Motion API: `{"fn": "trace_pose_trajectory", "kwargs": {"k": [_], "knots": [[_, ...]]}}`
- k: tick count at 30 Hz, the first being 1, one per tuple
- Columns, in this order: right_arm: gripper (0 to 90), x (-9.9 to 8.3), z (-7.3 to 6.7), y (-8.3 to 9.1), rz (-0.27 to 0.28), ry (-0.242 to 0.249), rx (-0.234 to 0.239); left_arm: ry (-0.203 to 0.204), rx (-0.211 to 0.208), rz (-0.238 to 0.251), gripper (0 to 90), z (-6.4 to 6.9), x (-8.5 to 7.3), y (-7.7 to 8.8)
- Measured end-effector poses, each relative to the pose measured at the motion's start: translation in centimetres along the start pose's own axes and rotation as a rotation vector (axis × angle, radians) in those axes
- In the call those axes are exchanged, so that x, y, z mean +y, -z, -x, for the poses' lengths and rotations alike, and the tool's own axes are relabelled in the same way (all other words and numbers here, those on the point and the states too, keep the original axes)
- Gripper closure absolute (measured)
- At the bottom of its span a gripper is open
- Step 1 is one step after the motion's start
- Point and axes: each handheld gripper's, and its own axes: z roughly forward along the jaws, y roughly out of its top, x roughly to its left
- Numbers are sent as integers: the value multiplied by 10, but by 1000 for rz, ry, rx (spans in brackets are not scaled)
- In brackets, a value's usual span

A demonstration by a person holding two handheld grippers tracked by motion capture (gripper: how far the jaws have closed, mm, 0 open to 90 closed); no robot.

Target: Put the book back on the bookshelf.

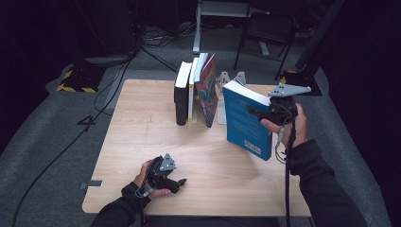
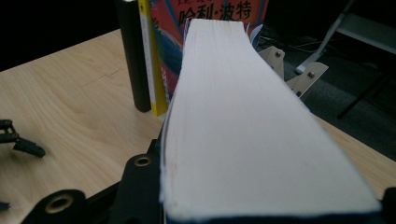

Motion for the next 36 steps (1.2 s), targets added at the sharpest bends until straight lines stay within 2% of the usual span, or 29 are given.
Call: {"fn": "trace_pose_trajectory", "kwargs": {"k": [7, 11, 22, 28, 31, 36], "knots": [[604, 17, 17, -23, 30, -47, -47, -1, -1, 0, 149, 0, 0, 0], [603, 24, 24, -39, 36, -57, -83, -1, -1, 0, 149, 0, 0, 0], [603, 37, 44, -77, 70, -128, -139, -2, -2, 0, 149, 0, 0, 0], [602, 35, 44, -95, 72, -128, -154, -3, -3, 1, 150, 0, 0, 0], [602, 33, 47, -97, 93, -154, -156, -4, -3, 1, 150, 0, 0, 0], [601, 28, 45, -94, 103, -141, -160, -4, -3, 1, 150, 0, 0, 0]]}}
